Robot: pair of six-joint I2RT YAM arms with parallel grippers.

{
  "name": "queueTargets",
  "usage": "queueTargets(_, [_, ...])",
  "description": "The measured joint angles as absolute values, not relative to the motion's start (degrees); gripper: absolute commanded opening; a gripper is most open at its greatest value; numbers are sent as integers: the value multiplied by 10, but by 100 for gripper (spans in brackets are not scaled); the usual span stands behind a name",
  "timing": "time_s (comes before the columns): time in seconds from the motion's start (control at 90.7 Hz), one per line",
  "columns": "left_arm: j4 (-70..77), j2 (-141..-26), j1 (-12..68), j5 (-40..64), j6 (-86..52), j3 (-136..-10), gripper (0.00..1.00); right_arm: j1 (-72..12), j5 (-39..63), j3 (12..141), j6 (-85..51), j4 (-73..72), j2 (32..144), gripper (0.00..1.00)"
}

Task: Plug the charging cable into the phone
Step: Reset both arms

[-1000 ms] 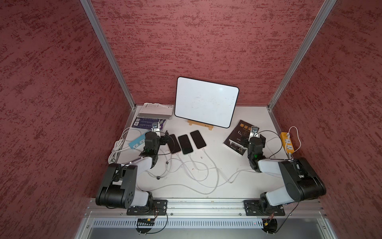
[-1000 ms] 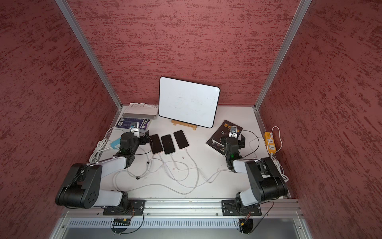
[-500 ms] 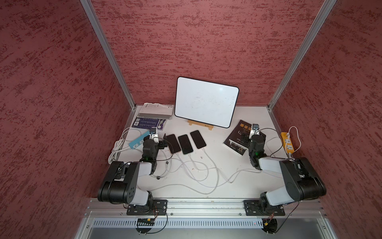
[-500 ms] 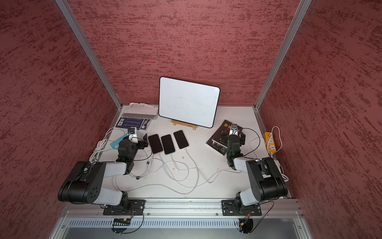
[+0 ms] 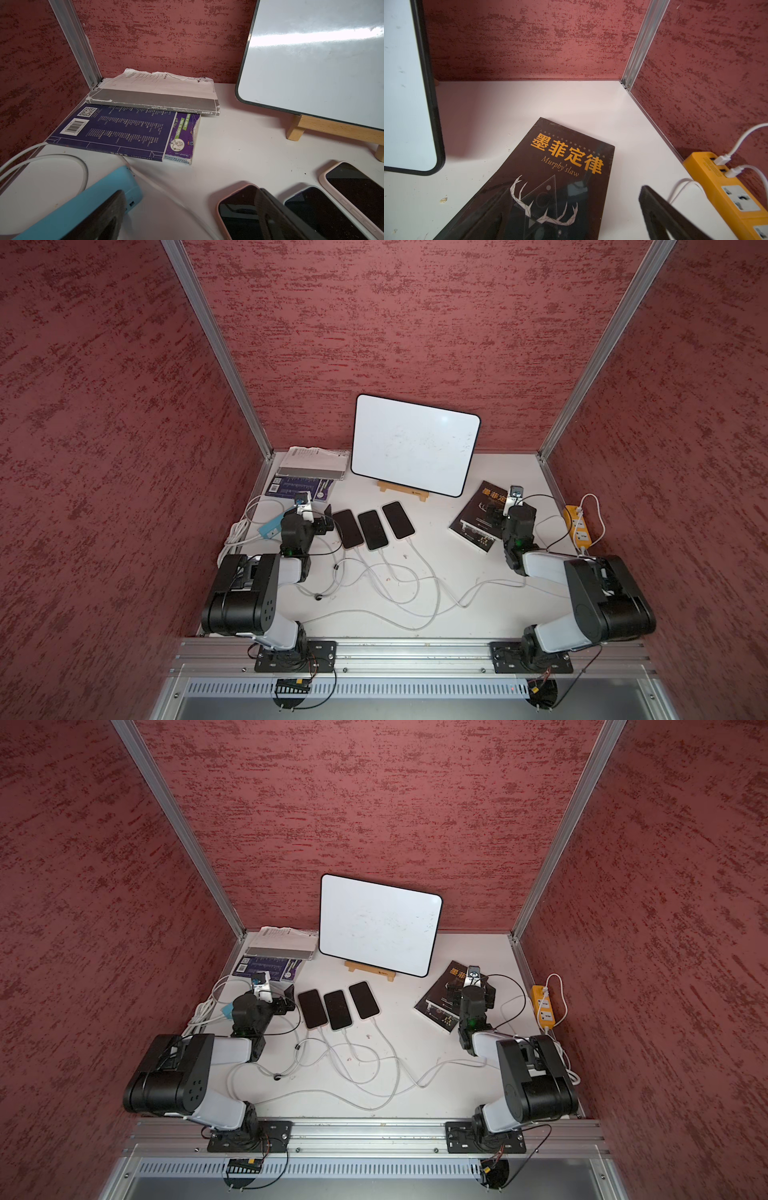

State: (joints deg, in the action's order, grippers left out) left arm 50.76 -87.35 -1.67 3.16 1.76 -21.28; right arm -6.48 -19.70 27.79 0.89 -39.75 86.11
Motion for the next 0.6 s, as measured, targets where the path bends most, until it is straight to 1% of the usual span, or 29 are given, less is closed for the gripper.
queueTargets(0.474, [504, -874, -17, 38, 18, -213, 100, -61, -190, 281, 4, -372, 862, 99])
queueTargets(0.54, [504, -874, -17, 39, 18, -213, 100, -60, -187, 312, 4, -328, 875, 99])
queueTargets(0.595, [504, -874, -17, 40, 17, -213, 100, -60, -186, 385, 4, -257, 916, 99])
